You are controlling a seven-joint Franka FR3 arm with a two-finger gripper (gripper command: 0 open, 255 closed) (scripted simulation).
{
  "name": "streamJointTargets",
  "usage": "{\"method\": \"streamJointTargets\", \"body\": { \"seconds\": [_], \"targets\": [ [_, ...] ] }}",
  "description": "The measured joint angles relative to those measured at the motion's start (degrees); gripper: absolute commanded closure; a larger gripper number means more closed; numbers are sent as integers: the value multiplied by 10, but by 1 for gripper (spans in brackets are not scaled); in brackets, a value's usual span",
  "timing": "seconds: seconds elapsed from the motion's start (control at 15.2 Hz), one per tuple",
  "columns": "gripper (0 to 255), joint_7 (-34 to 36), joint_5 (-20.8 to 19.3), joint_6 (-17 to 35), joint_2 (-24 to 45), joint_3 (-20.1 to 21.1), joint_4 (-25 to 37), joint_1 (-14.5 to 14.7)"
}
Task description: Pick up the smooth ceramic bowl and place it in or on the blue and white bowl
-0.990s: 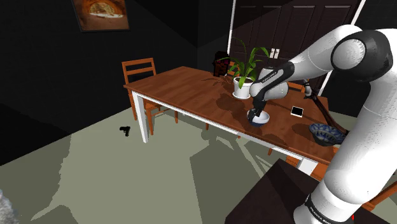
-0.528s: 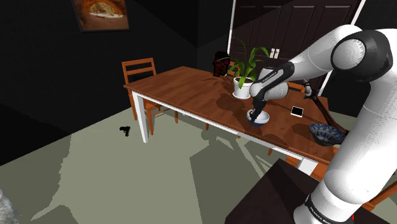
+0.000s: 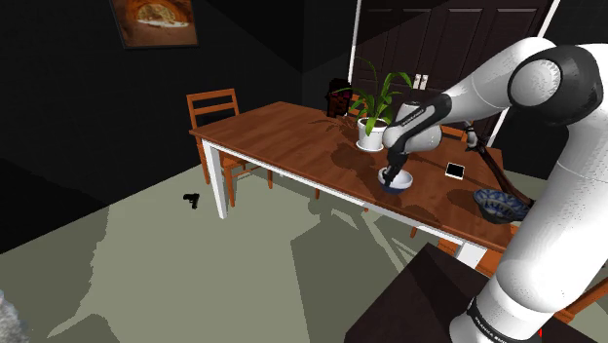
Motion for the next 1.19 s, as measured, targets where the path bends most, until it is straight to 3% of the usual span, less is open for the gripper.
{"method": "streamJointTargets", "body": {
  "seconds": [1.19],
  "targets": [
    [255,29,-42,-135,-86,1,54,2]
  ]
}}
